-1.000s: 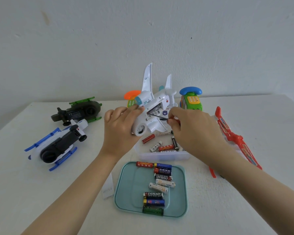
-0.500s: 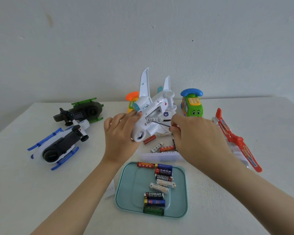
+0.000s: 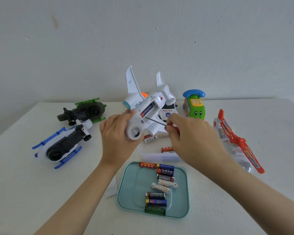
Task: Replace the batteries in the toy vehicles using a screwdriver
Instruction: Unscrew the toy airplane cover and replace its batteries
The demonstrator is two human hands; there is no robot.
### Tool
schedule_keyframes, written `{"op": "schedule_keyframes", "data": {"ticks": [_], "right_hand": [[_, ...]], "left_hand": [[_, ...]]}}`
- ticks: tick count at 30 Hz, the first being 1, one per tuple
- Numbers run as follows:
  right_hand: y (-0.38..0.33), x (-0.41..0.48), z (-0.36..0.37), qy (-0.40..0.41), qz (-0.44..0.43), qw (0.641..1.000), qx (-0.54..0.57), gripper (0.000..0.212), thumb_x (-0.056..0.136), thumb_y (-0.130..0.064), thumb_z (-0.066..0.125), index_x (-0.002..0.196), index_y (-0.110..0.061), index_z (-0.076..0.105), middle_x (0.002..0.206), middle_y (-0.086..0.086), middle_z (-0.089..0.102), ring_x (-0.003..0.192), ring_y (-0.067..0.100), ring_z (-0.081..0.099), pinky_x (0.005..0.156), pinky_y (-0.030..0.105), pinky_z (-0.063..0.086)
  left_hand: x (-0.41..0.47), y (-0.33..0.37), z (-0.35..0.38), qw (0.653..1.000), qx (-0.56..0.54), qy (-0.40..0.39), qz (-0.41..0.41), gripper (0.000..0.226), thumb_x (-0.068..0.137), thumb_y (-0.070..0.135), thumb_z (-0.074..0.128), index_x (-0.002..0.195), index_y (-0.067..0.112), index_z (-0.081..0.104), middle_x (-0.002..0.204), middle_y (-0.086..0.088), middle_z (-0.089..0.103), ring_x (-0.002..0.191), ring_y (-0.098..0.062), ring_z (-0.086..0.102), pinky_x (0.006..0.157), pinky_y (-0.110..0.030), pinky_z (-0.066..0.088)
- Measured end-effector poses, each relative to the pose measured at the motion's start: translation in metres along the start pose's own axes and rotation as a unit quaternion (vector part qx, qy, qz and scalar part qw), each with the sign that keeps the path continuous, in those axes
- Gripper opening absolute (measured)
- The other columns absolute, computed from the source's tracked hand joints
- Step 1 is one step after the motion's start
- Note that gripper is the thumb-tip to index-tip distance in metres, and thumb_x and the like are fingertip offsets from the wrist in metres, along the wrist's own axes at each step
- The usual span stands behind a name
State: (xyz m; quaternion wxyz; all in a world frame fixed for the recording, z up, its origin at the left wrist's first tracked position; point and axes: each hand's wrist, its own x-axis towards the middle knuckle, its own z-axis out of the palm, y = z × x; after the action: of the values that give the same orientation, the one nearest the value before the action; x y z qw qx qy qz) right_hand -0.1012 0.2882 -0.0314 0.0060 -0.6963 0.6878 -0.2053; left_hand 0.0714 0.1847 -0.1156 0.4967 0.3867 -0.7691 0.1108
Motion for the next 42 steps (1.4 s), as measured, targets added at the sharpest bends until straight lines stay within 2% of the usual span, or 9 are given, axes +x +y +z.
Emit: {"op": "schedule_keyframes", "data": {"ticks": [3,8,10,14,22,27,31,36,42], "right_hand": [[-0.001,0.004,-0.001,0.014,-0.019,0.999,0.030,0.019,0.099,-0.034,0.041,0.104,-0.023,0.057,0.074,-0.004,0.060,0.071,0.022,0.055,0.064,0.031,0.048],[-0.003,0.011,0.006,-0.009,-0.027,0.997,0.076,0.016,0.098,-0.030,0.045,0.100,-0.019,0.057,0.060,-0.008,0.045,0.061,0.019,0.052,0.060,0.033,0.049],[-0.007,0.011,0.014,-0.017,-0.026,0.995,0.099,0.015,0.099,-0.027,0.044,0.099,-0.014,0.052,0.062,-0.005,0.049,0.059,0.018,0.050,0.055,0.033,0.046],[-0.019,0.007,0.030,-0.044,-0.006,0.994,0.105,0.011,0.101,-0.022,0.036,0.095,-0.015,0.032,0.080,0.003,0.051,0.067,0.022,0.047,0.045,0.022,0.026],[-0.017,-0.006,0.045,-0.057,0.034,0.997,0.044,0.017,0.099,-0.012,0.037,0.093,-0.018,0.022,0.068,-0.003,0.039,0.073,0.026,0.061,0.043,0.022,0.028],[-0.002,-0.002,0.028,-0.033,0.043,0.994,0.090,0.003,0.101,-0.016,0.036,0.101,-0.014,0.037,0.075,0.004,0.056,0.069,0.024,0.058,0.051,0.032,0.041],[0.004,0.005,0.013,0.001,0.005,0.993,0.119,0.015,0.099,-0.024,0.039,0.099,-0.012,0.048,0.072,0.004,0.058,0.064,0.024,0.055,0.059,0.037,0.048],[0.007,0.022,0.006,0.035,0.007,0.990,0.137,0.016,0.097,-0.024,0.045,0.093,-0.012,0.056,0.065,0.003,0.057,0.059,0.022,0.054,0.060,0.040,0.051],[0.010,0.026,0.019,0.036,0.030,0.989,0.142,0.018,0.097,-0.021,0.042,0.092,-0.009,0.054,0.068,0.006,0.059,0.060,0.020,0.053,0.060,0.040,0.049]], "left_hand": [[0.000,-0.002,-0.005,0.999,-0.047,-0.004,-0.019,0.056,0.070,0.036,0.069,0.120,0.016,0.051,0.105,-0.007,0.068,0.101,-0.017,0.051,0.092,-0.024,0.028],[0.000,0.001,-0.006,0.994,-0.103,0.004,-0.022,0.057,0.074,0.032,0.069,0.124,0.013,0.048,0.115,-0.011,0.062,0.110,-0.018,0.050,0.093,-0.033,0.041],[-0.001,0.005,-0.004,0.993,-0.117,0.001,-0.031,0.057,0.075,0.031,0.068,0.125,0.012,0.047,0.115,-0.015,0.063,0.107,-0.019,0.053,0.091,-0.036,0.045],[0.002,0.012,0.002,0.991,-0.116,0.011,-0.060,0.053,0.076,0.029,0.065,0.124,0.011,0.049,0.114,-0.017,0.064,0.107,-0.018,0.052,0.091,-0.037,0.047],[0.005,0.002,0.012,0.998,-0.062,0.028,-0.006,0.047,0.078,0.017,0.066,0.121,0.007,0.050,0.111,-0.019,0.066,0.106,-0.022,0.054,0.094,-0.031,0.042],[0.005,-0.011,0.011,0.999,-0.029,0.011,0.035,0.048,0.078,0.017,0.072,0.119,-0.001,0.057,0.114,-0.021,0.065,0.111,-0.026,0.054,0.104,-0.023,0.033],[0.015,-0.012,0.008,0.995,-0.007,0.024,0.094,0.044,0.081,0.018,0.075,0.117,0.001,0.058,0.113,-0.021,0.067,0.112,-0.027,0.054,0.098,-0.033,0.040],[0.027,-0.009,0.006,0.976,0.025,0.040,0.212,0.023,0.100,0.024,0.051,0.116,0.008,0.056,0.113,-0.018,0.068,0.111,-0.028,0.056,0.098,-0.034,0.038],[0.027,-0.011,0.011,0.963,0.051,0.017,0.265,0.028,0.095,0.028,0.058,0.114,0.007,0.058,0.114,-0.017,0.068,0.113,-0.030,0.056,0.094,-0.037,0.038]]}}
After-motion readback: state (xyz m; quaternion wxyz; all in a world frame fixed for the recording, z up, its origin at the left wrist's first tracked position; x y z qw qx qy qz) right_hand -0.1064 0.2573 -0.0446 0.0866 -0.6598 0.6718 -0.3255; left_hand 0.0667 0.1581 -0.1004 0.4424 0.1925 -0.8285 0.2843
